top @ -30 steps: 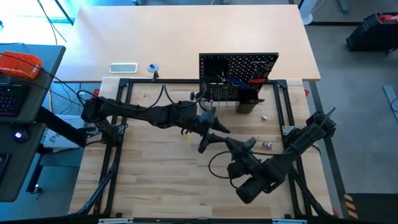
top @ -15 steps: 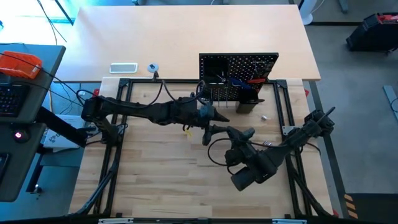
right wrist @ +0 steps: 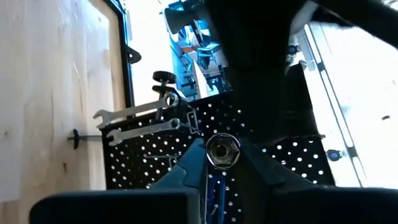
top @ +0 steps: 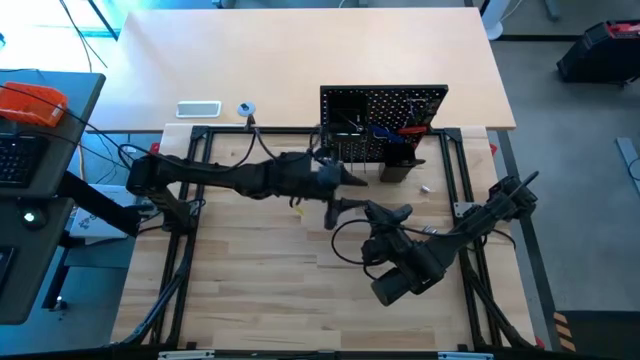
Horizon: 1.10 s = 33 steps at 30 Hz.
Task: Hang tools onto peg board
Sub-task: Hang the silver socket onto the pegboard
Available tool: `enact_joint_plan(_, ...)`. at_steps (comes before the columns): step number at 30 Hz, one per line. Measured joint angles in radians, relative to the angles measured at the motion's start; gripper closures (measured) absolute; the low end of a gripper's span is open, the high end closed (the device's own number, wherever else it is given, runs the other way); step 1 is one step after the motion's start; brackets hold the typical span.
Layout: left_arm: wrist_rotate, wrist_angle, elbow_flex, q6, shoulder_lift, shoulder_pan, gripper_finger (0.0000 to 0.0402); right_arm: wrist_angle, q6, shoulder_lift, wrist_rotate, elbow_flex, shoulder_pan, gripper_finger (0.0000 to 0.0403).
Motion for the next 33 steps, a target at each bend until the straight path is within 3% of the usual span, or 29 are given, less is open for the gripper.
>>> enact_joint_plan(5,-0.005,0.007,0.002,0.067,-0.096,0.002,0.0179,0.008,0.018,-0.036,-0.004,0.001,0.001,0.0357)
enact_joint_plan(10,-0.039,-0.090,0.001,0.130,-0.197,-0.001,0.0179,0.055,-0.016,-0.080,-0.003,0.001,0.000,0.0357)
enact_joint_plan(19,-0.073,-0.346,0.002,0.137,-0.318,-0.016,0.0179,0.335,-0.311,-0.195,-0.020,0.000,-0.053,0.0357)
enact_joint_plan(28,-0.076,-0.606,0.000,0.075,-0.292,-0.068,0.0179,0.900,-0.835,-0.320,-0.237,0.000,-0.210,0.0357)
enact_joint_plan(33,-0.075,-0.675,0.000,0.052,-0.290,-0.112,0.0179,1.133,-0.984,-0.370,-0.404,0.000,-0.310,0.0357)
